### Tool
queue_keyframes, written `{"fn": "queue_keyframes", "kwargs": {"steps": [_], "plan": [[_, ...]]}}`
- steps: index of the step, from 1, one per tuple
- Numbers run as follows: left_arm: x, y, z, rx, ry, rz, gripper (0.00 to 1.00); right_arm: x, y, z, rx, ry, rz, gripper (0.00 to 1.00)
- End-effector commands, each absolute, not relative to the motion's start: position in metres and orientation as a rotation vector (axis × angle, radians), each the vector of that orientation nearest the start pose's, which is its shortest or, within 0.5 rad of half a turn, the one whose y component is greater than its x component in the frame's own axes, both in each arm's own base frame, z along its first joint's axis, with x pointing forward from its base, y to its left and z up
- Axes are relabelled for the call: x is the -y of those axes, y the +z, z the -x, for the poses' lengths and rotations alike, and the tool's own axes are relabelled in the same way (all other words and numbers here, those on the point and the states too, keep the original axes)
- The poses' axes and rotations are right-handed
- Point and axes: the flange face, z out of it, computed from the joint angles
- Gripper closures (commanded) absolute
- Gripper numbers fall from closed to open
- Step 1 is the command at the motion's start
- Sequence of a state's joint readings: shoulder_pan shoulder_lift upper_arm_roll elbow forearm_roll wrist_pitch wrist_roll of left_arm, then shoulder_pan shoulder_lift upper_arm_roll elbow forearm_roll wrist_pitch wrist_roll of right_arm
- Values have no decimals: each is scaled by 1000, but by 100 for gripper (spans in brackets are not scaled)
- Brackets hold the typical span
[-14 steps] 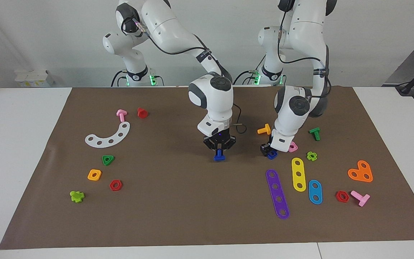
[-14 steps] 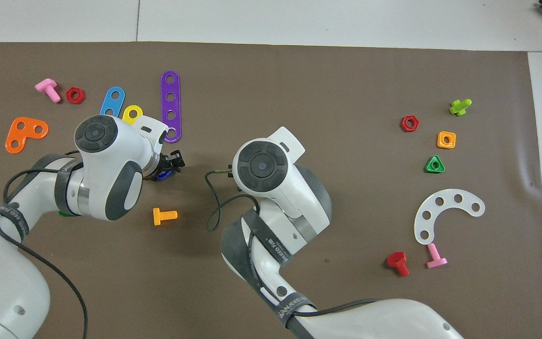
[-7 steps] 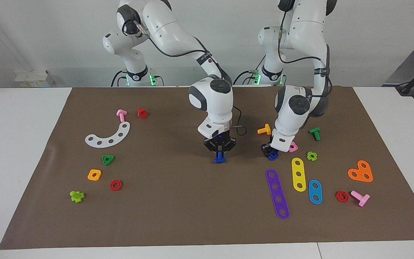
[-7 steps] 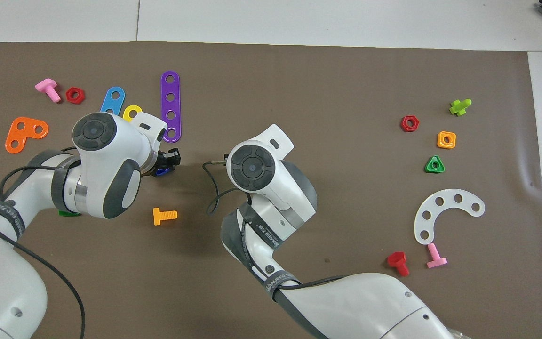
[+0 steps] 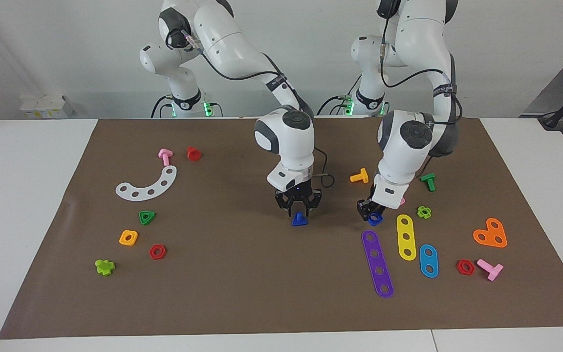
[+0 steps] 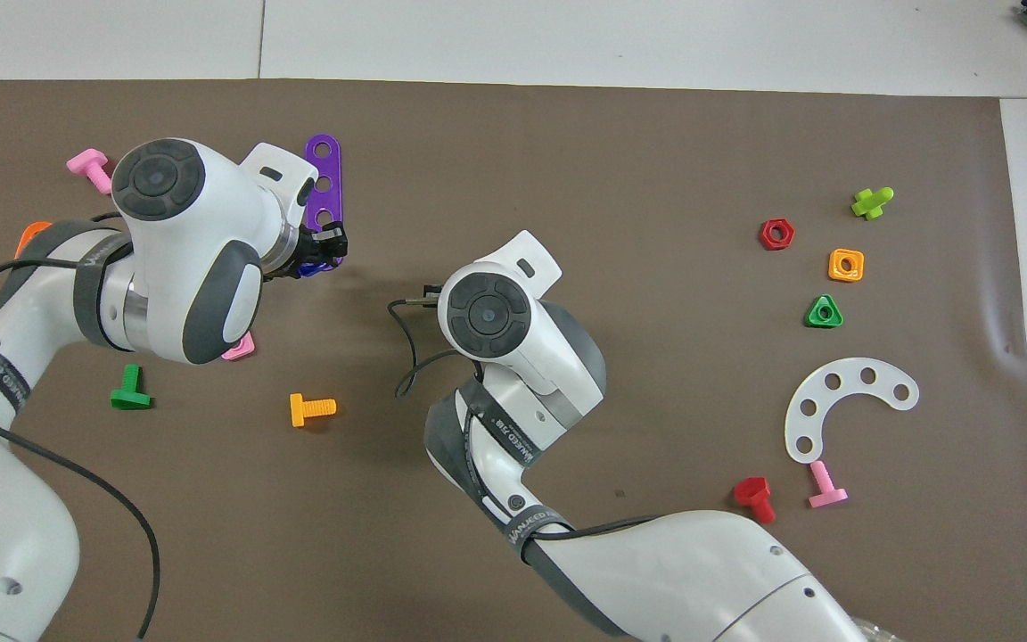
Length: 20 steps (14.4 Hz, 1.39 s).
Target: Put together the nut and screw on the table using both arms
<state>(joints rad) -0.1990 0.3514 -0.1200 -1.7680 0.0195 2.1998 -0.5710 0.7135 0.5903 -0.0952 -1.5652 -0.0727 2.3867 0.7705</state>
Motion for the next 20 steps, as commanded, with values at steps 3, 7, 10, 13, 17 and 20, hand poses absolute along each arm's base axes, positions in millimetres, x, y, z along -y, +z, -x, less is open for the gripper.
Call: {"fn": "queue_keyframes", "kwargs": {"steps": [3,7,10,13,17,20], "plan": [[244,387,-639,289,-157,3181,86,-342,424,-605,-234,-389,3060,0],[327,364,-605,95,-106,3194,89,-243,484,-623,-158,-338,3128,0],[350,368,-602,50,-56,3189,89,-176,523,-621,-130,-282,3149,0],[372,364,-591,0,-41,3195,89,-112,555,-612,-129,-206,3145,0],[387,362,-581,-38,-23,3194,89,-52,579,-594,-133,-112,3155,0],[398,351,-574,-39,27,3206,89,0,593,-573,-66,13,3164,0]]}}
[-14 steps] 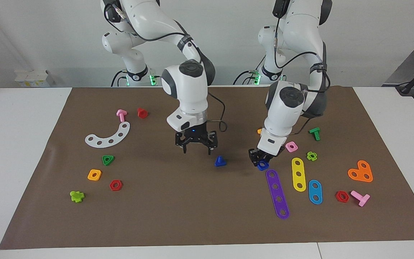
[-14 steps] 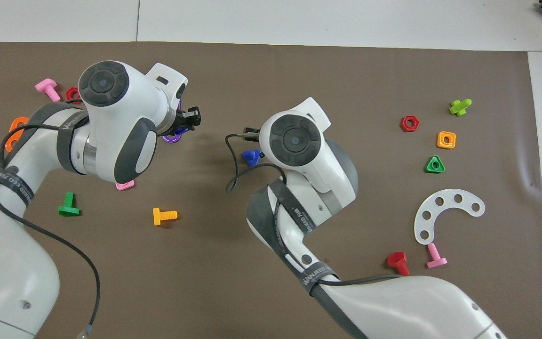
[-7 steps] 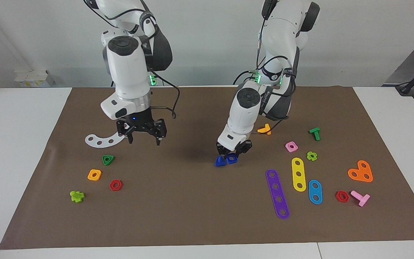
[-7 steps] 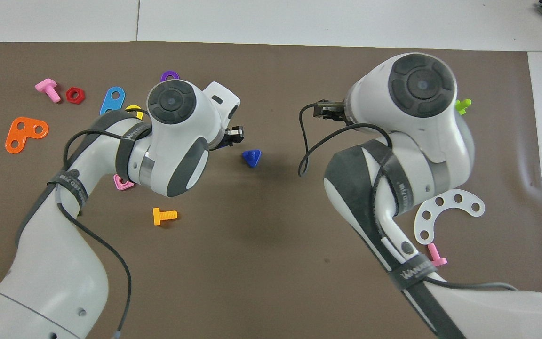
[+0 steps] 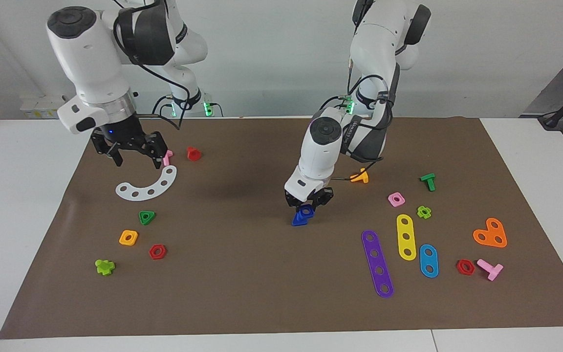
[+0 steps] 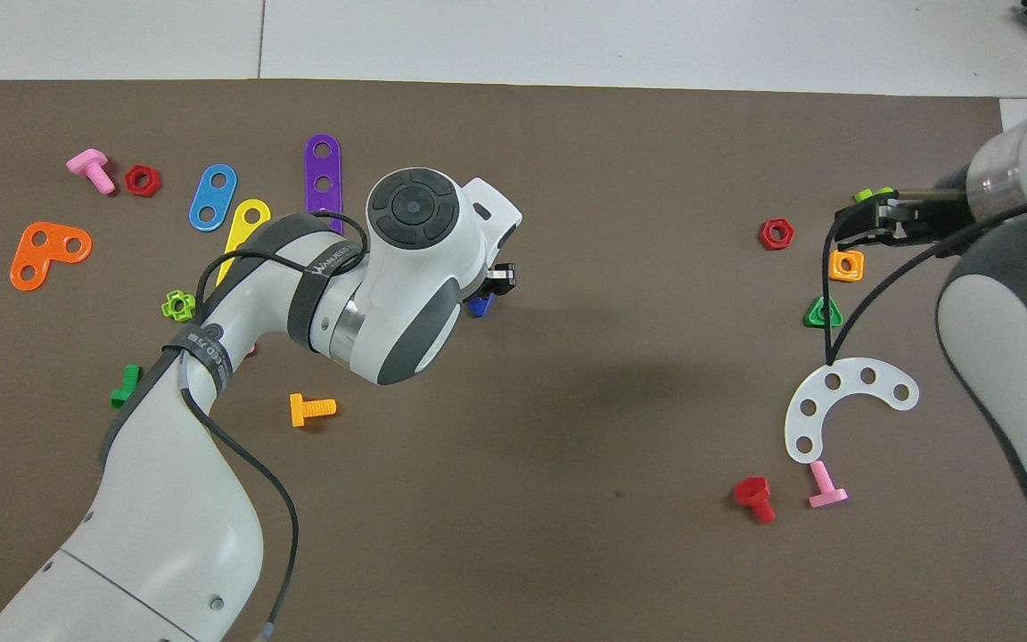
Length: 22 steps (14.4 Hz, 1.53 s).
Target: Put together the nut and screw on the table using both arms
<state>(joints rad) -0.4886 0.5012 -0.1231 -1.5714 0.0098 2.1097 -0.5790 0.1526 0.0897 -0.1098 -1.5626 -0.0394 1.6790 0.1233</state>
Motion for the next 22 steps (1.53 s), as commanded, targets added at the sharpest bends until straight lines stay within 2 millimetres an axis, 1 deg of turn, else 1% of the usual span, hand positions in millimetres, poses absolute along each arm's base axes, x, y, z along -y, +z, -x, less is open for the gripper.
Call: {"fn": "queue_keyframes", "kwargs": {"steps": [1,3,4,5,6,8,9,11,12,15,17,18,19,21,22], "plan": [[399,349,-572,-44,35,3203,89,10,601,-565,-74,33,3160,0],[400,348,-571,-46,40,3201,89,29,613,-549,-75,75,3154,0],[400,348,-571,-46,42,3200,89,34,619,-542,-59,83,3153,0],[400,348,-570,-48,56,3197,89,36,619,-538,-61,86,3150,0],[400,348,-569,-48,68,3191,89,38,618,-538,-82,74,3151,0],[400,349,-569,-47,73,3191,89,30,621,-543,-124,42,3171,0],[398,347,-568,-42,105,3181,89,30,621,-543,-132,39,3171,0],[399,352,-570,-41,107,3183,89,29,621,-543,-129,39,3171,0],[399,349,-570,-41,111,3181,89,28,620,-543,-131,42,3170,0],[401,351,-571,-28,108,3194,89,16,622,-542,-104,48,3157,0],[402,353,-574,-21,94,3203,89,12,628,-543,-197,41,3139,0],[403,354,-577,-16,88,3206,89,10,629,-544,-204,34,3132,0],[404,357,-579,-15,79,3211,89,8,628,-544,-198,39,3138,0],[404,357,-579,-12,78,3216,89,0,629,-543,-174,36,3142,0],[405,356,-578,-14,78,3216,89,1,628,-543,-176,41,3142,0]]}}
